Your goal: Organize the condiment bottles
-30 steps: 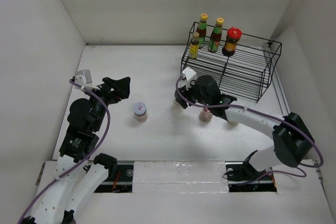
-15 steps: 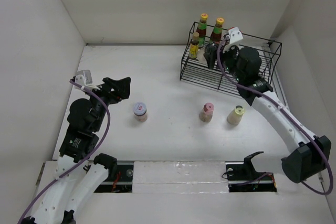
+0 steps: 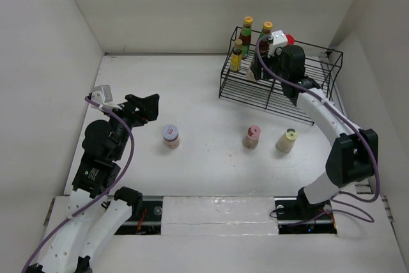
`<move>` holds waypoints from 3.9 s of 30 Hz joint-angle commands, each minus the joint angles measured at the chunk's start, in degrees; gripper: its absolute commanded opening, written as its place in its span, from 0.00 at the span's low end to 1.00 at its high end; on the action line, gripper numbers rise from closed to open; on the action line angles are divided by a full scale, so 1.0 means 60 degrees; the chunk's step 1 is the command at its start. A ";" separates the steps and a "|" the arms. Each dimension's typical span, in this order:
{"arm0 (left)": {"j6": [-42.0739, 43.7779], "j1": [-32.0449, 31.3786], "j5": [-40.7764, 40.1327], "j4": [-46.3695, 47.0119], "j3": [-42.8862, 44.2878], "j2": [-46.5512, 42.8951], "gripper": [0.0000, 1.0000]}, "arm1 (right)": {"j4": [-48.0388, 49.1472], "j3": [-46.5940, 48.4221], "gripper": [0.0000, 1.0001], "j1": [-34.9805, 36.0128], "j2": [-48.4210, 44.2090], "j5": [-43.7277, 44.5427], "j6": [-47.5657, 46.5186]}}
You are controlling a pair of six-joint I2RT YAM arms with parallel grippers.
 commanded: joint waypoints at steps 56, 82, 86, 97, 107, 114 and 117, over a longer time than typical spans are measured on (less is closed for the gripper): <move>0.0123 0.0049 -0.0022 0.0289 0.0014 -0.0084 0.74 | 0.6852 -0.0457 0.96 0.7002 0.4967 -0.1999 0.0163; 0.0123 0.0049 0.0095 0.0377 0.0014 -0.0084 0.74 | 0.3192 -0.2946 0.49 0.3475 -0.3994 0.1297 -0.0261; 0.0123 0.0049 0.0095 0.0377 0.0014 0.0004 0.74 | 0.2693 -0.2946 0.47 0.2039 -0.4538 0.1487 -0.0042; 0.0123 0.0049 0.0081 0.0377 0.0014 0.0020 0.74 | 0.2266 -0.1350 0.47 -0.0541 -0.2621 0.0725 -0.0129; 0.0211 0.0049 -0.0022 0.0377 0.0014 0.0107 0.74 | 0.3788 -0.1203 0.49 -0.1304 -0.1097 -0.0240 0.0325; 0.0211 0.0049 -0.0022 0.0377 0.0014 0.0209 0.74 | 0.4404 -0.1833 0.56 -0.1304 -0.0700 -0.0431 0.0910; 0.0211 0.0049 -0.0022 0.0377 0.0014 0.0209 0.74 | 0.4406 -0.2009 0.72 -0.1304 -0.0613 -0.0549 0.1013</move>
